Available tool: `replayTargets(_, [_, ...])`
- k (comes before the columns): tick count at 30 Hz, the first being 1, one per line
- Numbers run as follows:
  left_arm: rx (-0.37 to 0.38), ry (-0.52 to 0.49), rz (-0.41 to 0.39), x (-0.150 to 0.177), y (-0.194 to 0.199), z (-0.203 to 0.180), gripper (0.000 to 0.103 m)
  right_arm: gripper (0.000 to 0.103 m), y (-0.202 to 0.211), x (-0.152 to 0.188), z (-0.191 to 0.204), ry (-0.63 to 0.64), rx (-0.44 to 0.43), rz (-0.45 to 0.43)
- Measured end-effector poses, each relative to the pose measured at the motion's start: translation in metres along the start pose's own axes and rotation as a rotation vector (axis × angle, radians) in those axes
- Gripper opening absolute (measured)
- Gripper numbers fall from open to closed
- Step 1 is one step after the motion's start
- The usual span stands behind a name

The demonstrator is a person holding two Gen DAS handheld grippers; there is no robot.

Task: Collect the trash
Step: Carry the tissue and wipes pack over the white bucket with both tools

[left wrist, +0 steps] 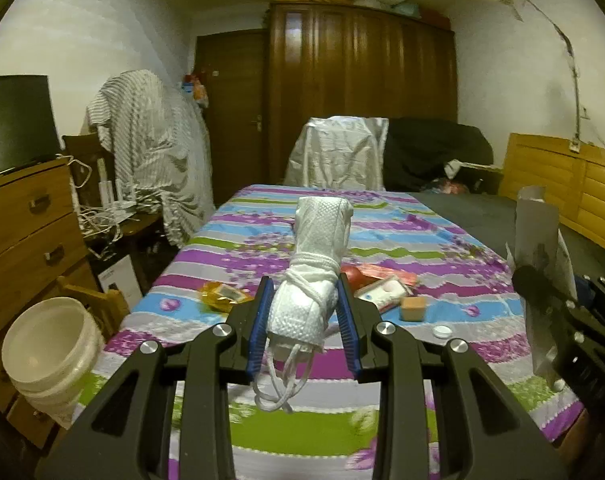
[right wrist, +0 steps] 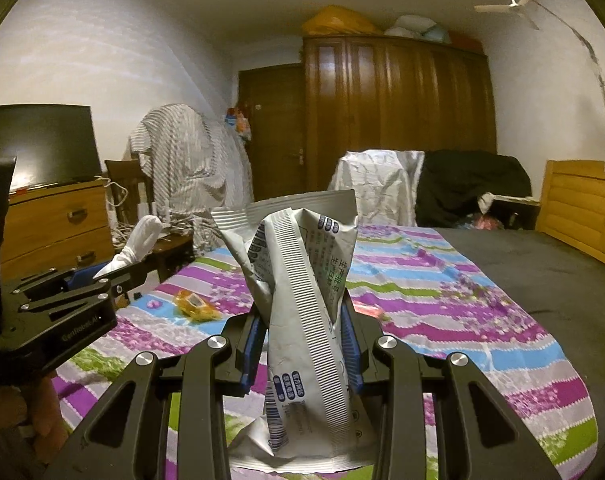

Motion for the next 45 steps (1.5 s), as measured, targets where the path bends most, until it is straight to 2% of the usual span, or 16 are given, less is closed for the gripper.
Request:
replayTargets(13, [-0.179, 0.083, -0.005, -0.016, -0.012, 0.1, 0.03, 0.036, -0.067, -0.047, 0.077, 0.042, -0.198, 0.005])
replayTargets(27, [-0.359, 0.162, 0.015, -0.025, -0.022, 0.216, 0.03, 0.036, -0.143, -0.083, 0.202, 0.097, -0.424, 0.068])
replayTargets(37, [-0.471, 0.192, 0.055, -0.024, -0.027, 0.291, 0.03, 0.036, -0.227, -0.11, 0.319, 0.126, -0.615, 0.195])
replayTargets(45, [-0.531, 0.21, 0.131, -0.016, -0.049, 0.342, 0.03, 0.036, -0.311, -0.101, 0.39, 0.128, -0.708, 0.398])
Point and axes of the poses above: each gripper's, at about its wrist camera, not at the fingertips, and y roughly against the way its jaws point, z to its left, x to its underside, the point moved 2 cm from there along -y, roughly the way its jaws point, and after that the axes turned 15 degrees about -x, right-handed, at the moved point
